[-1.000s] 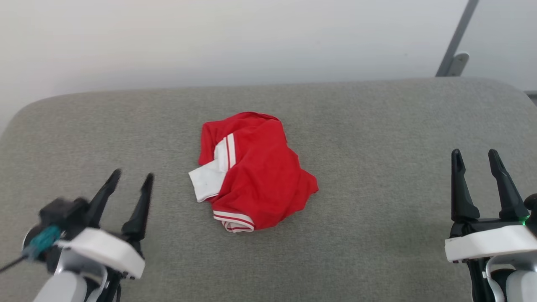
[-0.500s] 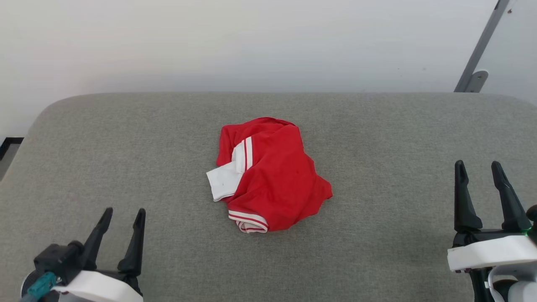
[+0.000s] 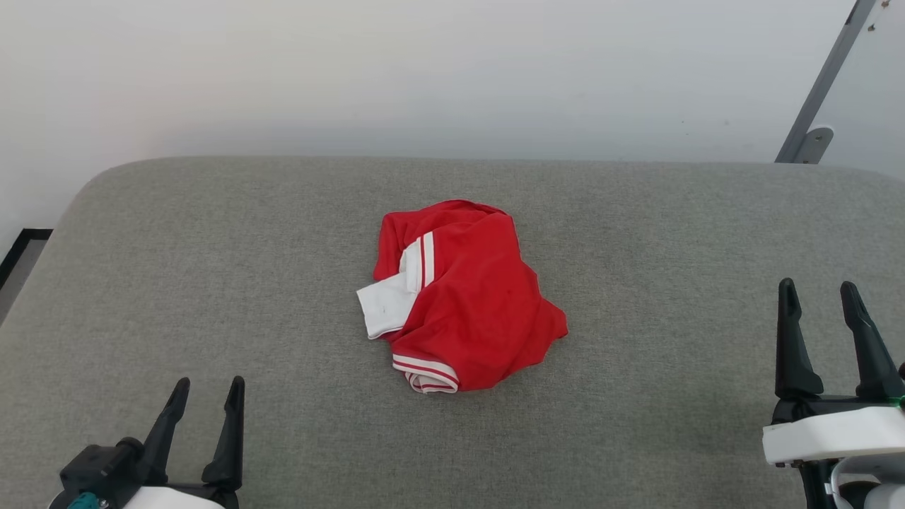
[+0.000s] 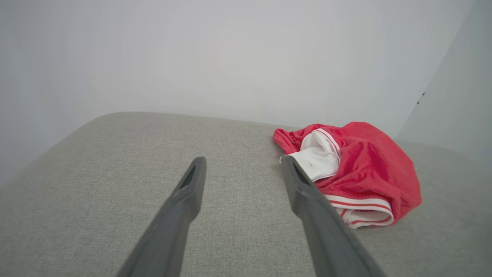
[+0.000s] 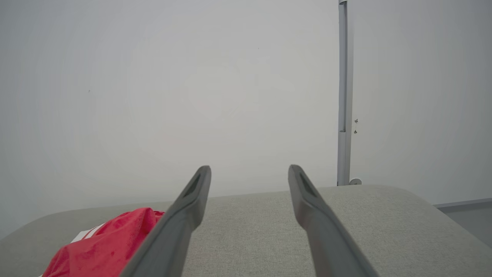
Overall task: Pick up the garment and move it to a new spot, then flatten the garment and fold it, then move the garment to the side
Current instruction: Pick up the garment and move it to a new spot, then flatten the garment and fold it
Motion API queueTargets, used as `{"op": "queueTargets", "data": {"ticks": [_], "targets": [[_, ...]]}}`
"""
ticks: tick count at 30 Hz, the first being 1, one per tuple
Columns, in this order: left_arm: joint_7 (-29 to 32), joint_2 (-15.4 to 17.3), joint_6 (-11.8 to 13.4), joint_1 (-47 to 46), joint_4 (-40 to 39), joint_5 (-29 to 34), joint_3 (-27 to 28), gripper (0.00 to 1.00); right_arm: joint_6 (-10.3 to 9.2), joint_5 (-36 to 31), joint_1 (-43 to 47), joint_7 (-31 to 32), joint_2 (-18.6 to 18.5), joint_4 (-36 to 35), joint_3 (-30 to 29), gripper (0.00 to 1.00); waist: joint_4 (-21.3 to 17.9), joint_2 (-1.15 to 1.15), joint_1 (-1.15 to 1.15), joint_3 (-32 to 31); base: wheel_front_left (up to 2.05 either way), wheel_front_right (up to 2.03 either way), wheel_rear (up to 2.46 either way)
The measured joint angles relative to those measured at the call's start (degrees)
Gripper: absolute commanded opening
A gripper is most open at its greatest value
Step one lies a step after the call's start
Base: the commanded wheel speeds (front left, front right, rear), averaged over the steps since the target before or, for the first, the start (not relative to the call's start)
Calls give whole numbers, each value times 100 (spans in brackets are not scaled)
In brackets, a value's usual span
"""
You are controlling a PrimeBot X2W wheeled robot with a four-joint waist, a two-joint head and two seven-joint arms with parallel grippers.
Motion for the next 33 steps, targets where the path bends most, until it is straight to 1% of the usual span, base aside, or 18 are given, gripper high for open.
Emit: {"op": "queueTargets", "data": {"ticks": [8, 12, 19, 25, 28, 33], "targets": [[0, -297, -146, 24, 22, 182, 222, 100, 0, 1, 51, -8, 20, -3, -18, 100, 44, 0, 0, -28, 0, 0, 0], [-1, -370, -193, 26, 53, 244, 268, 100, 0, 2, 55, -9, 24, -8, -22, 100, 61, 0, 0, -39, 0, 0, 0], [0, -472, -205, 32, 58, 276, 328, 100, 0, 1, 57, -8, 30, -30, -20, 100, 68, 0, 0, -38, 0, 0, 0], [-1, -483, -221, 34, 46, 315, 354, 100, 0, 0, 58, 2, 32, -34, -8, 100, 53, 0, 0, -30, 0, 0, 0], [-1, -456, -222, 11, 25, 315, 276, 100, 0, -1, 58, 2, 34, -21, 24, 100, 19, 0, 0, -9, 0, 0, 0], [-1, -238, -222, -383, 30, 307, -14, 100, 0, -13, 42, 12, 35, 26, 126, 100, -61, 0, 0, 90, 0, 0, 0]]}}
